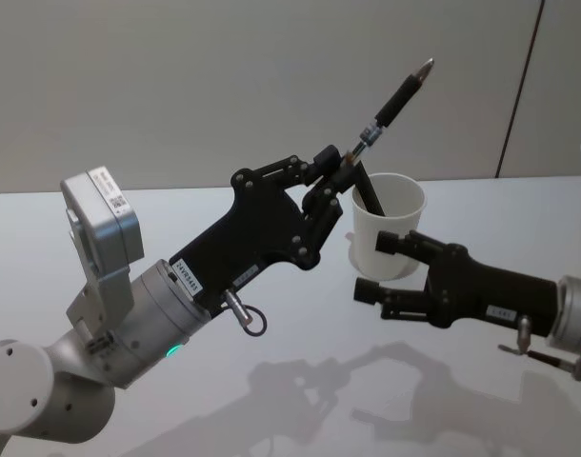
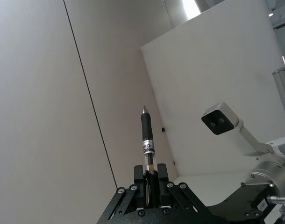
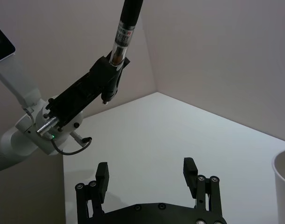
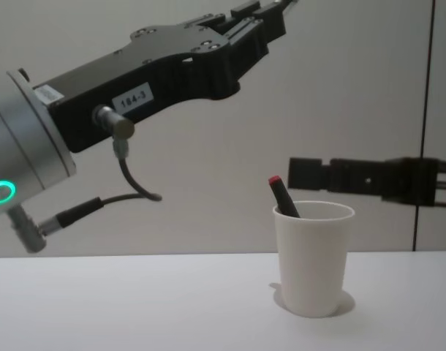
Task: Place the pen into the pen holder.
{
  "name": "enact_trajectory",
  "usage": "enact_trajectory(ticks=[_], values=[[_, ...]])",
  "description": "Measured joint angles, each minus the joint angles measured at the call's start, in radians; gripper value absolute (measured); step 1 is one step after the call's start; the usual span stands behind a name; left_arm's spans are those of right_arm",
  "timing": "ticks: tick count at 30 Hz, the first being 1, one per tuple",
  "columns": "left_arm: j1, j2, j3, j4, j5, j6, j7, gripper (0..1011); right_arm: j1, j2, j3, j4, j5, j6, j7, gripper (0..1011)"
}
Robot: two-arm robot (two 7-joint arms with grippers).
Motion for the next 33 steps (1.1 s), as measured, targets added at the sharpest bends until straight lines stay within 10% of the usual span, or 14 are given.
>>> enact_trajectory(ticks=[12,33], values=[[-0.001,-0.001,0.0,0.0,0.0,0.001,-0.002,169,-0.013,0.044,0.043,-0.013,0.108,-0.015,-0.076,1002],[-0.002,-0.001,0.0,0.0,0.0,0.001,-0.003,169,-0.052,0.103,0.11,-0.051,0.447,-0.021,-0.08,1002]])
